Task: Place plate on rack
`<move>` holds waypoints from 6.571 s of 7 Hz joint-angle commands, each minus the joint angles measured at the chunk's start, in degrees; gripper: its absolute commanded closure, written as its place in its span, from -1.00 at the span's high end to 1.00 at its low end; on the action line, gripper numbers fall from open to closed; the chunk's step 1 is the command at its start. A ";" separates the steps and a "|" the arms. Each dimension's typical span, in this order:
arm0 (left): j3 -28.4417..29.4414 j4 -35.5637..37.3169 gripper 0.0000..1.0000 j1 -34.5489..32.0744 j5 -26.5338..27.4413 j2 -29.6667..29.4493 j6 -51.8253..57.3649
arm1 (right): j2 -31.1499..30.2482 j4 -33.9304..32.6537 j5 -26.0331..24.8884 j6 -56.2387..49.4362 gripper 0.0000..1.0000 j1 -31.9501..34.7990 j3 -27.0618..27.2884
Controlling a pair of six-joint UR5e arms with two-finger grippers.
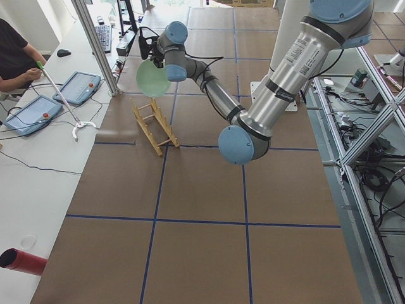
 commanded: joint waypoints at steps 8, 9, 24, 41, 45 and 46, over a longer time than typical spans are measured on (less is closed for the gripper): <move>19.54 -36.30 -1.00 -1.13 7.78 0.33 -6.01 | 0.00 0.00 0.00 0.00 1.00 0.00 0.06; 19.88 -36.30 -1.00 -0.87 7.78 0.33 -5.93 | 0.00 0.00 0.00 0.00 1.00 0.00 0.06; 25.17 -35.78 1.00 3.89 9.37 -0.73 -2.94 | 0.00 0.00 0.00 0.00 1.00 0.00 -0.03; -4.53 45.70 1.00 -37.29 -20.53 42.87 106.67 | 0.00 0.00 0.00 0.00 1.00 0.00 -0.03; -4.90 46.31 1.00 -33.82 -14.98 39.01 101.83 | 0.00 0.00 0.00 0.00 1.00 0.00 0.06; -4.64 46.40 1.00 -34.00 -17.68 39.96 102.00 | 0.00 0.00 0.00 0.00 1.00 0.00 -0.03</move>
